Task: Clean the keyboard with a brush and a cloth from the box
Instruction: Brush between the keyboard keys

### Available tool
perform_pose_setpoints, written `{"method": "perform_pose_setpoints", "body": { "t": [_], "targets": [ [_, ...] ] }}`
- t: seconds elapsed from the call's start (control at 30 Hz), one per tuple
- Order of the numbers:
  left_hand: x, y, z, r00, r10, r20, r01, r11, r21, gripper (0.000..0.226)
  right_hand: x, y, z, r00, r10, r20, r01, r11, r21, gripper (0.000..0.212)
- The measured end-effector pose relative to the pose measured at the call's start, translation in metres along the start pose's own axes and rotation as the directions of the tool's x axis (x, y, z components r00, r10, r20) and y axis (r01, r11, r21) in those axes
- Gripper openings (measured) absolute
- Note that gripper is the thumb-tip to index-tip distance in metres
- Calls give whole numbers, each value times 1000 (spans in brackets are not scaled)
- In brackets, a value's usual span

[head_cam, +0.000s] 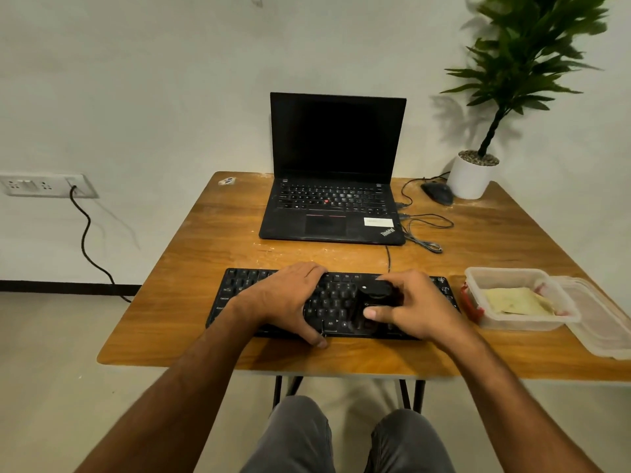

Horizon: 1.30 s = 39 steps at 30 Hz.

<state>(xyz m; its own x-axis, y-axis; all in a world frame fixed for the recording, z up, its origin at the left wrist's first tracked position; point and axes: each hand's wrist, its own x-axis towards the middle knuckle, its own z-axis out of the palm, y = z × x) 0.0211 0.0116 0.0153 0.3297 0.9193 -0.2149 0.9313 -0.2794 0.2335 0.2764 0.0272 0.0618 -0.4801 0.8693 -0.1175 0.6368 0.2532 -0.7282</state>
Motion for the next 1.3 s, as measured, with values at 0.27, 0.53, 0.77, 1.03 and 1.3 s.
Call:
{"method": "perform_pose_setpoints", "body": {
  "t": [0.27,0.53,0.77,1.03,1.3],
  "targets": [
    [29,20,4,998,41,-54,-44,998,-46,121,-1,-11,6,988,-87,-127,99,991,91,23],
    [27,20,5,1000,24,-3,-24,998,-49,134,2,0,1,999,31,-39,-33,997,-66,34],
    [28,20,6,1000,11,-13,-11,998,-59,132,0,-1,11,988,-20,-155,32,997,74,25],
    [27,21,7,1000,-15,2,15,998,-62,139,-1,2,-10,987,38,-159,-51,996,-74,34],
    [23,24,7,999,-41,-4,41,999,-31,141,-6,0,10,995,27,-92,-25,999,24,28]
  ]
}}
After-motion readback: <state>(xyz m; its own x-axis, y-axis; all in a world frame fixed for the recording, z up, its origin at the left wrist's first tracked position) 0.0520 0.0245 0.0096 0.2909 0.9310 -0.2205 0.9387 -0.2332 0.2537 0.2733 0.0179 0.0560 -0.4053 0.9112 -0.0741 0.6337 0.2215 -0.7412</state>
